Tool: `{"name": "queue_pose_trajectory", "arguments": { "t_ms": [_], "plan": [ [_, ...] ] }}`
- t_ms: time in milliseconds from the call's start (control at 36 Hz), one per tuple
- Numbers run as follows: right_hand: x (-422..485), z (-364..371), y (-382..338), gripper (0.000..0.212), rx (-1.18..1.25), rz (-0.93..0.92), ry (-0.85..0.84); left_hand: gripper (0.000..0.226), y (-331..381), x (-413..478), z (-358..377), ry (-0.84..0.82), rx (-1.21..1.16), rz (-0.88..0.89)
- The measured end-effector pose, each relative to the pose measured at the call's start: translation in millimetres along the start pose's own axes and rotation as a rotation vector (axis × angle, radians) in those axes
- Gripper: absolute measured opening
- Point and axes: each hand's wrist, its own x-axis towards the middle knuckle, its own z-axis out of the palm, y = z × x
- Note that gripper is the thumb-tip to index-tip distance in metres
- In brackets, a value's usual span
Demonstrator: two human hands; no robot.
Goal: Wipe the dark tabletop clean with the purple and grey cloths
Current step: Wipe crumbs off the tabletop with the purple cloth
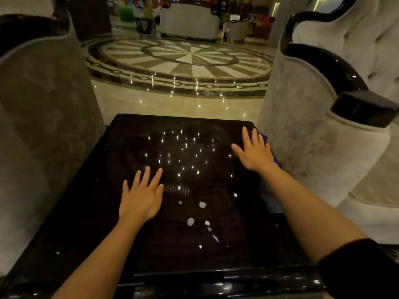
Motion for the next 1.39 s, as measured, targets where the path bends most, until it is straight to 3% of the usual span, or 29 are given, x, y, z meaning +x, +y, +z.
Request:
{"name": "queue_pose_trajectory", "arguments": {
  "t_ms": [278, 528, 639, 1028, 1389],
  "plan": [
    [29, 5, 23, 0.066, 0.03, 0.138, -0.102, 0.05, 1, 3, 0, -0.004, 0.115, 0.006],
    [46, 16, 24, 0.081, 0.131, 0.26, -0.142, 0.05, 1, 4, 1, 0.018, 0.123, 0.016],
    [48, 19, 26, 0.072, 0.113, 0.282, -0.121, 0.05, 0, 5, 2, 0.02, 0.125, 0.015],
    [49, 11, -7, 0.054, 0.027, 0.018, -0.208, 0.05, 1, 3, 0, 0.024, 0.108, 0.017],
    [-2, 17, -35, 0.046, 0.14, -0.211, -0.312, 0.049, -1, 4, 0, 0.017, 0.069, 0.031]
  ]
}}
